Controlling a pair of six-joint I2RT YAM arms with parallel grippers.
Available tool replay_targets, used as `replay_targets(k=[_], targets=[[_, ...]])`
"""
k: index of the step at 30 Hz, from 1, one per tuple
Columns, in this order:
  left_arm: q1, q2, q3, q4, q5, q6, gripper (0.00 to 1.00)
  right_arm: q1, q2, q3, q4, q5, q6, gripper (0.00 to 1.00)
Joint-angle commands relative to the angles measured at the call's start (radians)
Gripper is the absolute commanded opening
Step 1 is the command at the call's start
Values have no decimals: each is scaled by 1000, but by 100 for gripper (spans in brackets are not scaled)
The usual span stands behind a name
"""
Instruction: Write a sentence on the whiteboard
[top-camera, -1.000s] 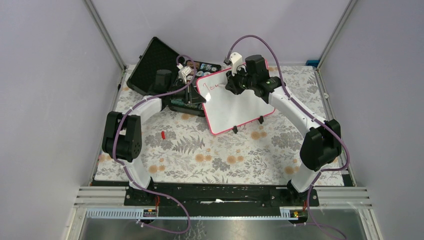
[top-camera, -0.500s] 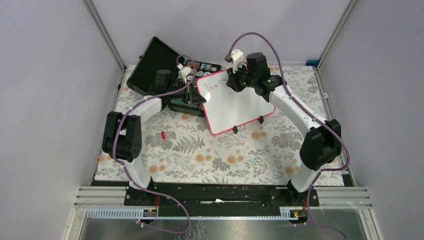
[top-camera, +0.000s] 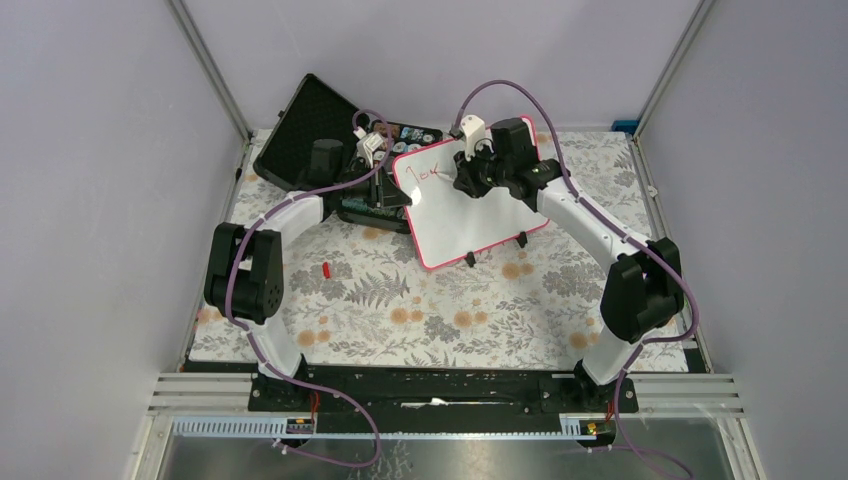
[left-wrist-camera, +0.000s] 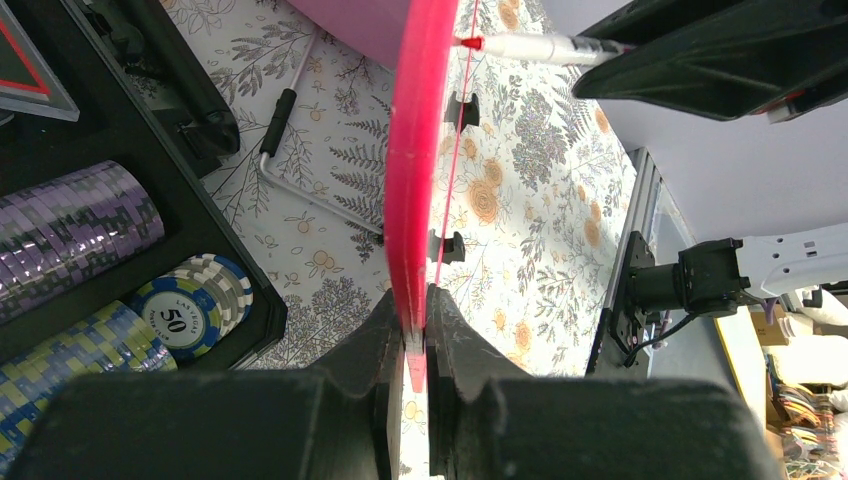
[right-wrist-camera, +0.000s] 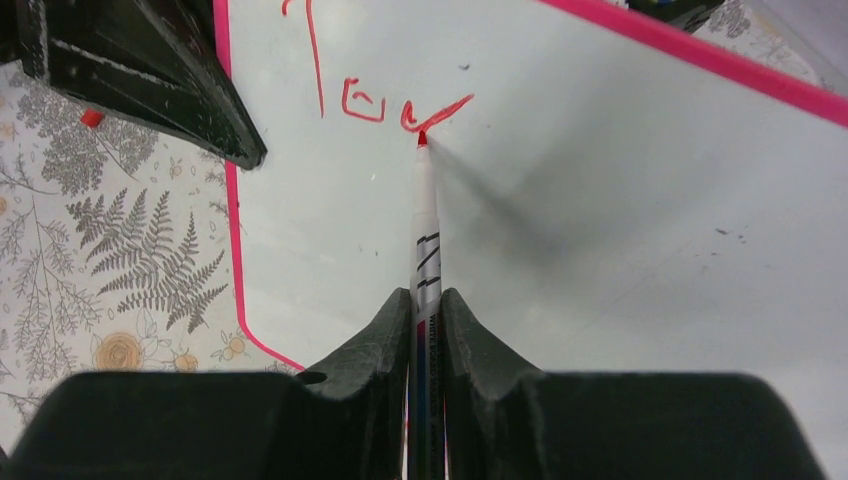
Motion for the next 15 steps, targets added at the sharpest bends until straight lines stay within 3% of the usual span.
replay_targets(k=[1,15], targets=[[-12,-5,32,7,-1,26,0,10,-44,-37,-10,-5,-15,0],[-12,-8,28,9,-1,28,0,44,-77,-81,-18,-20,-22,0]])
